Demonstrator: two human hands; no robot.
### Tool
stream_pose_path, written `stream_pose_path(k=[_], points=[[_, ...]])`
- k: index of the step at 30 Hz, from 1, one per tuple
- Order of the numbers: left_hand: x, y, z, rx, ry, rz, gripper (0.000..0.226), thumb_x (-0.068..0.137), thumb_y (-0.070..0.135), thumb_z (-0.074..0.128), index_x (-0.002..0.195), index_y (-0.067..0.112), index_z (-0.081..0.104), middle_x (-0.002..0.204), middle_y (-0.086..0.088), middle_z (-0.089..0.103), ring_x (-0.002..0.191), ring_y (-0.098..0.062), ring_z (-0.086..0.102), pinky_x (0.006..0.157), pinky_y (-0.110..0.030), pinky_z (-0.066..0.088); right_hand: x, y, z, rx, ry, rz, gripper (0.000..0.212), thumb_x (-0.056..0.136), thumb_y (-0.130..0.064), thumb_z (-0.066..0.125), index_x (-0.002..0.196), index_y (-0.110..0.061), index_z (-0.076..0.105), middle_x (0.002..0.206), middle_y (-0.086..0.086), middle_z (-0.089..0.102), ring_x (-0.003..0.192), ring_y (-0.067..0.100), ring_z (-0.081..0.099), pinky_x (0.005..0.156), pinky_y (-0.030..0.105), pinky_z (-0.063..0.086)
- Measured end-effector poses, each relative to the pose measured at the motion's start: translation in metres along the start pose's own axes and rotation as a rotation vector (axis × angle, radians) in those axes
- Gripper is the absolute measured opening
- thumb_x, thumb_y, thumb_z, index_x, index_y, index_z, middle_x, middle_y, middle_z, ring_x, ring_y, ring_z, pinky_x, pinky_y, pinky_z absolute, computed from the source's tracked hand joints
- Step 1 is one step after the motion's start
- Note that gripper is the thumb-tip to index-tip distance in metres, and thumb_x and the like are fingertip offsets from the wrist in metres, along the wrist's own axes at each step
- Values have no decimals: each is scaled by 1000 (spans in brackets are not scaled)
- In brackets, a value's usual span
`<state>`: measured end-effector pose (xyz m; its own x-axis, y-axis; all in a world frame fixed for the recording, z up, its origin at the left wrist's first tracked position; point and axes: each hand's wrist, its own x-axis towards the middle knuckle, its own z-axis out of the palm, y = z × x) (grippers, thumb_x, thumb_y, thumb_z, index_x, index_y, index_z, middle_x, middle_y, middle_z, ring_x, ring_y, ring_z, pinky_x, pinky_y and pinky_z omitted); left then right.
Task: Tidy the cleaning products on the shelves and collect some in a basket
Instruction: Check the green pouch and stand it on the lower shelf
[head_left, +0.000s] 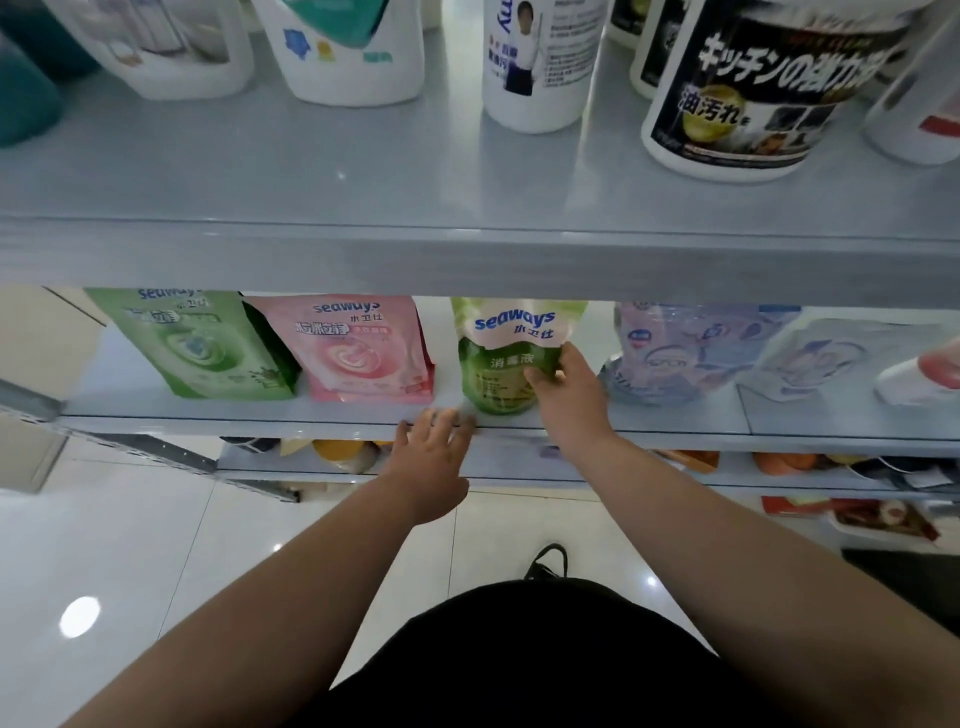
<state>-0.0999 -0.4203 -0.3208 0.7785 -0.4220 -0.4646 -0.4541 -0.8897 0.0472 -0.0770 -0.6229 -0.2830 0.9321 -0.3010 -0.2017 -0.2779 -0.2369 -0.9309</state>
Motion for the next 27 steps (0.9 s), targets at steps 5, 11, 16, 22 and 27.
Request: stream_pose_path(k=[5, 11, 16, 22, 27], points=[[-2, 1, 1, 13, -10, 0, 88, 100, 47, 48, 164, 22, -8, 169, -7, -2, 157, -34, -6, 124, -60, 7, 8, -1, 3, 24, 15, 28, 25, 102, -19, 65, 114, -37, 52, 106, -24, 62, 109, 12, 59, 83, 20, 44], [-8, -1, 1, 9, -17, 9, 85, 101, 41, 47, 164, 23, -7, 171, -5, -6, 158, -33, -7, 126, -56, 6, 7, -1, 3, -73, -34, -5, 25, 103, -25, 61, 120, -37, 46, 119, -12, 60, 112, 14, 56, 79, 16, 40], [-21, 3, 2, -39, -31, 9, 80, 100, 29, 48, 164, 25, 0, 172, -5, -6, 158, -32, -5, 125, -56, 12, -13, 9, -5, -143, -91, 134, 59, 100, -54, 59, 149, -25, 42, 149, 6, 48, 134, 25, 50, 109, 48, 46], [-48, 11, 12, -40, -12, 59, 75, 98, 32, 49, 163, 22, 13, 166, -8, 24, 152, -31, 20, 122, -49, 24, -71, 31, -26, -536, -236, 41, 43, 99, -30, 62, 139, -19, 56, 134, 9, 61, 113, 25, 62, 87, 31, 54], [-69, 26, 19, -81, 21, 125, 65, 98, 30, 50, 158, 20, 27, 152, -8, 44, 138, -31, 42, 113, -44, 37, -129, 43, -48, -897, -341, -76, 43, 101, -30, 56, 142, -19, 54, 143, 6, 56, 134, 25, 48, 107, 39, 45]])
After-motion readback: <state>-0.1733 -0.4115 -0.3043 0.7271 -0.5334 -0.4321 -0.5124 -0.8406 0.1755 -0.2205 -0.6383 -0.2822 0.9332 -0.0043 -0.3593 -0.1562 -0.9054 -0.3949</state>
